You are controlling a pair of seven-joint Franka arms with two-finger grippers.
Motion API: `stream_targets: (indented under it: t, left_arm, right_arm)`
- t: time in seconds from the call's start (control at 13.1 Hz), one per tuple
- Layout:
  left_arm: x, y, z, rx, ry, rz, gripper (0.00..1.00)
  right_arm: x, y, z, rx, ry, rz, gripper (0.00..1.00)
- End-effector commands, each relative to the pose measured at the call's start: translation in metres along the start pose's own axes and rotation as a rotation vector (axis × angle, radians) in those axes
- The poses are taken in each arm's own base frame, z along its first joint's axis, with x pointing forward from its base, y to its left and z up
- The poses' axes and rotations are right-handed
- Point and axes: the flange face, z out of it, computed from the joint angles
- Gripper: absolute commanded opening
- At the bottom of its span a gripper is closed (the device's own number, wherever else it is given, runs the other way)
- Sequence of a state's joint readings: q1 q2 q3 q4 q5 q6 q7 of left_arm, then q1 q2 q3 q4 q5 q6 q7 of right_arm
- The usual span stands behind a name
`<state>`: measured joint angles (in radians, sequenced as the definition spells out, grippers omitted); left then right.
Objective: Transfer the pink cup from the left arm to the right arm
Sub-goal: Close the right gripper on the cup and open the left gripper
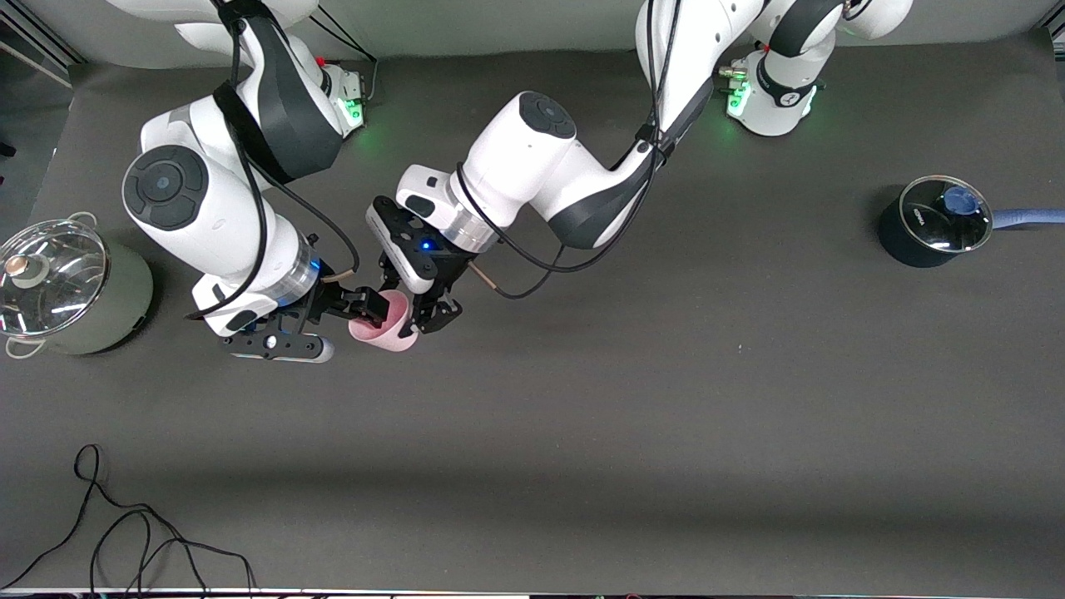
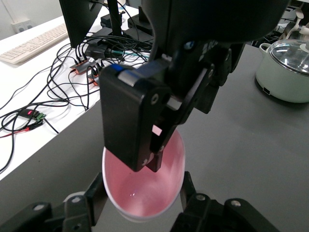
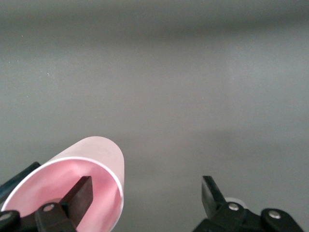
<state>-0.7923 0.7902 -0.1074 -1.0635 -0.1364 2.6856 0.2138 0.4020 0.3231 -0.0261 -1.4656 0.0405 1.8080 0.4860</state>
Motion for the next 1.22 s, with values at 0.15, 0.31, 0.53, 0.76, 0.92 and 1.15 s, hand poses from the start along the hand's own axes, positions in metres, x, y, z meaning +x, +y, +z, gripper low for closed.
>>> stream_targets:
  t: [0.15, 0.31, 0.53, 0.76, 0.92, 1.15]
  left_arm:
    - [0.0056, 0.0045, -0.0043, 0.011, 0.009, -0.007, 0.0]
    - [0.0056, 0.0045, -0.0043, 0.011, 0.009, -0.007, 0.0]
    - [0.0056, 0.0045, -0.0043, 0.011, 0.009, -0.007, 0.0]
    - [0.0056, 0.0044, -0.0044, 0.011, 0.009, -0.007, 0.0]
    - [0.0056, 0.0045, -0.0043, 0.011, 0.009, -0.007, 0.0]
    - [0.0058, 0.0039, -0.005, 0.014, 0.01, -0.006, 0.43]
  right_arm:
    - [0.0035, -0.0029, -0.0051, 0.015, 0.01, 0.025, 0.29]
    - [0.0035, -0.0029, -0.0051, 0.015, 0.01, 0.025, 0.02]
    - [0.0033, -0.0028, -0.005, 0.015, 0.009, 0.025, 0.0]
    - [0.0033, -0.0028, -0.005, 0.015, 0.009, 0.022, 0.0]
    - [0.0038, -0.0019, -0.005, 0.015, 0.009, 0.023, 0.0]
    - [0.0038, -0.0019, -0.005, 0.015, 0.009, 0.022, 0.0]
